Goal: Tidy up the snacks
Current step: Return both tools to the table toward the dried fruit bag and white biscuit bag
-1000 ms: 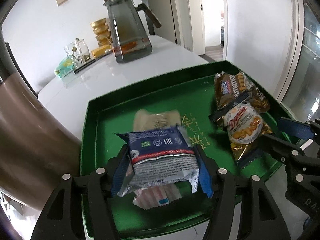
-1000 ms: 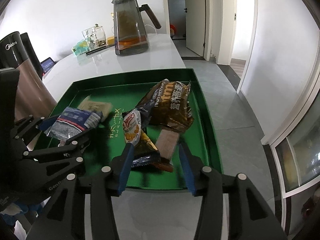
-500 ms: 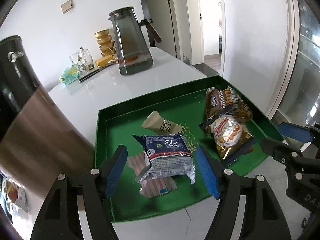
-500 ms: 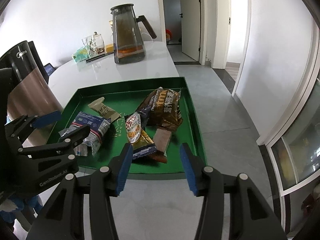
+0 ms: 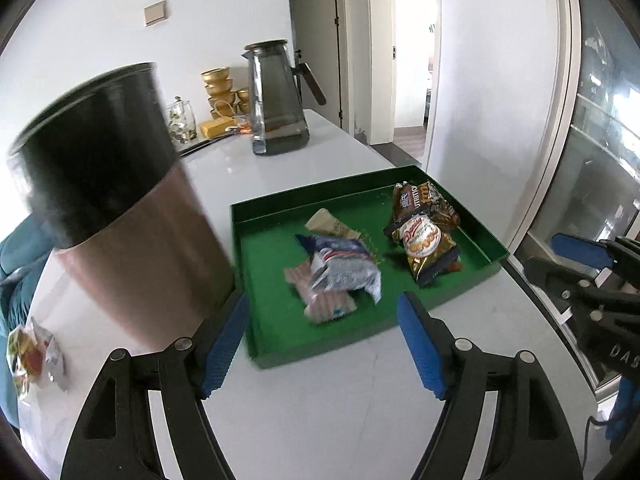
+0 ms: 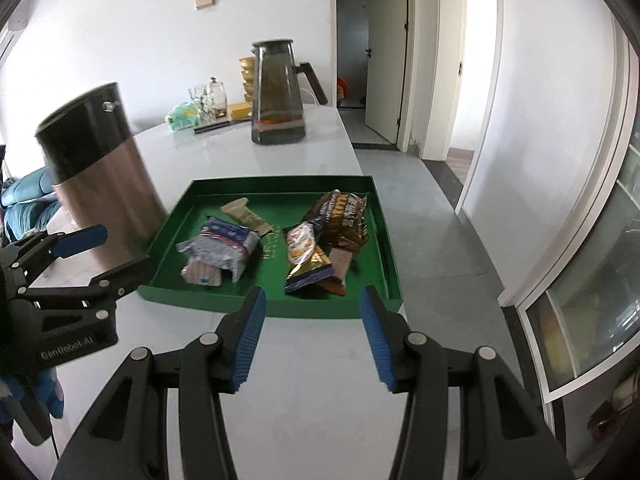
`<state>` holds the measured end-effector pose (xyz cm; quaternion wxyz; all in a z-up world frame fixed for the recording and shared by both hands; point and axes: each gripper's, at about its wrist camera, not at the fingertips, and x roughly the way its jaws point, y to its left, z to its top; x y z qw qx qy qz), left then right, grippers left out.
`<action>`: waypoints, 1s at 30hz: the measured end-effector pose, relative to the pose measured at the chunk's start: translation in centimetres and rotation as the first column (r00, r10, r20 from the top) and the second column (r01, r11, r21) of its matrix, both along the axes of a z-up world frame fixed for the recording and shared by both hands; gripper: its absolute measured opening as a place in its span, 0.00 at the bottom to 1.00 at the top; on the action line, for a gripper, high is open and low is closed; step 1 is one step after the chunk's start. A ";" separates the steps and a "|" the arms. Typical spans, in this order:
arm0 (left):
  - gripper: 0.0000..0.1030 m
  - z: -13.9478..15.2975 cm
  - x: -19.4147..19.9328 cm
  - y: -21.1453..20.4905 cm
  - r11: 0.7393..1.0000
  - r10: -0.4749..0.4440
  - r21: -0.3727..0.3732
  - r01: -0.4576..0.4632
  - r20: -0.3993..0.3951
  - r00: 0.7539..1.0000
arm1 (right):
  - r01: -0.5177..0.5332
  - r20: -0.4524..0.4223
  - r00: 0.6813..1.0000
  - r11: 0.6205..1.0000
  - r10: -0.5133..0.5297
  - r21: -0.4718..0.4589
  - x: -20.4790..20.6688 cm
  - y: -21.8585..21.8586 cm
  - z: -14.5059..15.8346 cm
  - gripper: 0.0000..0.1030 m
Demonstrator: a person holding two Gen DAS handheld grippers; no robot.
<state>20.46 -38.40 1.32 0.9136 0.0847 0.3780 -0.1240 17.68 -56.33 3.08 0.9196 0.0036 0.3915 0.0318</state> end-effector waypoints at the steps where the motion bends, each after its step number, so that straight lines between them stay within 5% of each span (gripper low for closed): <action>1: 0.69 0.2 -0.4 0.4 1.000 0.001 0.000 -0.001 0.002 1.000 | 0.002 0.009 1.000 1.000 -0.002 0.001 -0.6 0.2 0.4 0.40; 9: 0.83 2.8 -4.5 8.6 0.997 0.067 -0.038 -0.065 0.028 0.997 | 0.024 0.090 0.996 1.000 -0.023 -0.008 -4.7 2.6 5.0 0.41; 13: 0.83 3.4 -6.3 14.1 0.992 0.121 -0.050 -0.119 0.037 0.992 | 0.003 0.130 0.992 1.000 -0.003 -0.003 -6.6 5.4 6.8 0.60; 15: 0.83 3.6 -7.0 17.5 0.986 0.162 -0.054 -0.160 0.027 0.986 | -0.024 0.140 0.990 1.000 0.024 -0.002 -7.2 7.2 7.4 0.61; 24: 0.87 2.7 -9.4 33.7 0.930 0.367 -0.006 -0.367 0.012 0.930 | -0.145 0.172 0.975 0.989 0.142 0.005 -8.6 16.0 9.4 0.62; 26: 0.87 2.5 -9.4 36.2 0.915 0.403 -0.005 -0.403 0.007 0.915 | -0.164 0.175 0.971 0.986 0.162 0.002 -8.4 18.1 9.6 0.73; 30: 0.87 2.7 -10.0 41.1 0.892 0.452 -0.007 -0.452 0.013 0.892 | -0.206 0.179 0.963 0.978 0.201 0.009 -7.5 21.8 9.9 0.75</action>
